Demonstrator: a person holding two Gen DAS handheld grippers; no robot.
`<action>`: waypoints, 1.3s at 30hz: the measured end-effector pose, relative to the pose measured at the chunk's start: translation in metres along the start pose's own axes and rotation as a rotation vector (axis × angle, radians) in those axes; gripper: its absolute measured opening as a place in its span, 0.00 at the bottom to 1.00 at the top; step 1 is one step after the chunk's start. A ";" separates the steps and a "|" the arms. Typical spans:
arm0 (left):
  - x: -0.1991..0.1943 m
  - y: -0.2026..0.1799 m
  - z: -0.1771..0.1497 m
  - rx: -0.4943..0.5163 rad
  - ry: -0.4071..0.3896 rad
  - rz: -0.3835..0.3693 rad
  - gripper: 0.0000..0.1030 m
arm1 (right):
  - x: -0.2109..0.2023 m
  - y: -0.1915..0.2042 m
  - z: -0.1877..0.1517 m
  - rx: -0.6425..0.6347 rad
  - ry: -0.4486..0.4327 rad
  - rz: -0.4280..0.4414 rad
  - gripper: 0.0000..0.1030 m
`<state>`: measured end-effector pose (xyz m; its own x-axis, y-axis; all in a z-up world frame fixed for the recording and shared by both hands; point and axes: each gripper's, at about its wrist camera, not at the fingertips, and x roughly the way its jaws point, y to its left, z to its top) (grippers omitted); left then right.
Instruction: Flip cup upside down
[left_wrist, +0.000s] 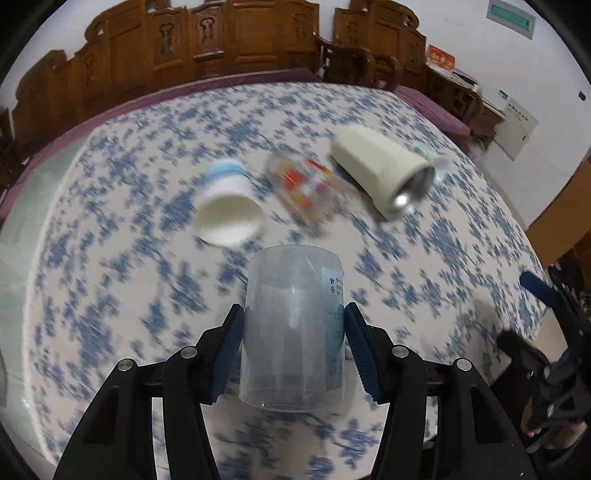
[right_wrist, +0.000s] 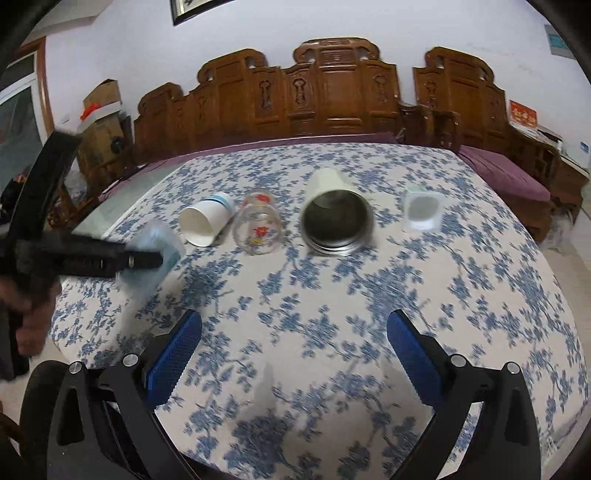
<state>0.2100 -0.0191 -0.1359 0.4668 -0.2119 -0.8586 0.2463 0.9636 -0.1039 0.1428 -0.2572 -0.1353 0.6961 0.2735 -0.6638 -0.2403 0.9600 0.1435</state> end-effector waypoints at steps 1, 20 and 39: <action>0.004 -0.003 -0.004 -0.005 0.006 -0.009 0.51 | -0.001 -0.003 -0.001 0.006 0.002 -0.004 0.98; 0.005 -0.022 -0.030 -0.034 -0.043 0.002 0.71 | -0.013 -0.012 -0.002 0.000 0.004 -0.029 0.98; -0.081 0.038 -0.088 -0.124 -0.363 0.203 0.92 | 0.034 0.060 0.033 -0.028 0.132 0.109 0.83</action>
<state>0.1067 0.0486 -0.1141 0.7692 -0.0378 -0.6379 0.0248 0.9993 -0.0294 0.1743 -0.1883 -0.1246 0.5707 0.3642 -0.7360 -0.3295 0.9225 0.2011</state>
